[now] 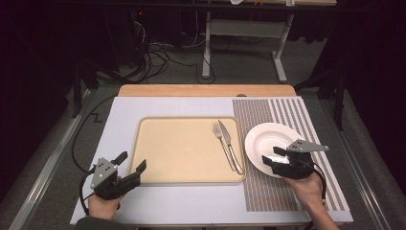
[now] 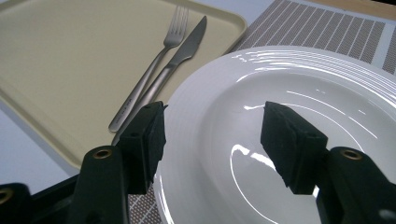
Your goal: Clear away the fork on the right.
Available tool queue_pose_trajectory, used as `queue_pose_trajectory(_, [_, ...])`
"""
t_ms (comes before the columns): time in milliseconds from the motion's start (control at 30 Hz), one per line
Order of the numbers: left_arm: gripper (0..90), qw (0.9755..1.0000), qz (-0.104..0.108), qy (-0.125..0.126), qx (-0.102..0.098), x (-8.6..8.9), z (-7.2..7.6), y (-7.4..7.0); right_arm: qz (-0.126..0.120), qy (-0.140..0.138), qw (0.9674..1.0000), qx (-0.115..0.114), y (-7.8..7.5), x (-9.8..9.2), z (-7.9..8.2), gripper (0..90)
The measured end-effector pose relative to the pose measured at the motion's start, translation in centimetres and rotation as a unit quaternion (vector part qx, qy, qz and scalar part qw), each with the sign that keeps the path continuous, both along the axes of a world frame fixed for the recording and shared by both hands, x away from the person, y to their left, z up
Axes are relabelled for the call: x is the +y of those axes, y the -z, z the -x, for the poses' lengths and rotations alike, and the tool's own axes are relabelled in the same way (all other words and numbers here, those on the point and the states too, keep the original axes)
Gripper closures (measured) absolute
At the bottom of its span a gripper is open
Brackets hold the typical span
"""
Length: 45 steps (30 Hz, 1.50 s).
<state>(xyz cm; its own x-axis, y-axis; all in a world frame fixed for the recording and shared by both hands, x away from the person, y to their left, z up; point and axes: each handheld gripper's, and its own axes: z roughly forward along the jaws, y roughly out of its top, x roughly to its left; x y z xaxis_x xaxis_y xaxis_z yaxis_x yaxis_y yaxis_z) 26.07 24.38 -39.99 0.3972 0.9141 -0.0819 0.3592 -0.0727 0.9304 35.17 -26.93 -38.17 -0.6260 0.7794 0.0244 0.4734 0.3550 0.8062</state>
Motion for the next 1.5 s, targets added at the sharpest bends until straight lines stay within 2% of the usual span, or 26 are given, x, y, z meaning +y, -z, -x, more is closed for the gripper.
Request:
queue_pose_trajectory(500, [28.0,1.0000,-0.002,-0.003,-0.004,0.0,0.0,0.0,-0.023,0.017,0.9996,-0.007,0.2,-1.5,0.7,38.3])
queue_pose_trajectory(767, [28.0,1.0000,-0.002,-0.003,-0.003,0.0,0.0,0.0,-0.034,0.027,0.9989,-0.019,0.3,-2.5,1.4,38.1])
queue_pose_trajectory(967, [28.0,1.0000,-0.001,-0.003,-0.003,0.0,0.0,0.0,-0.042,0.037,0.9982,-0.021,0.6,-3.3,1.7,37.8])
queue_pose_trajectory(1133, [28.0,0.9999,0.009,-0.008,-0.003,0.2,0.0,0.0,-0.059,0.042,0.9972,-0.019,0.9,-3.9,1.6,37.4])
queue_pose_trajectory(1500, [28.0,0.9999,0.008,-0.005,-0.003,0.2,0.1,0.0,-0.078,0.059,0.9948,-0.027,1.6,-5.4,2.4,35.7])
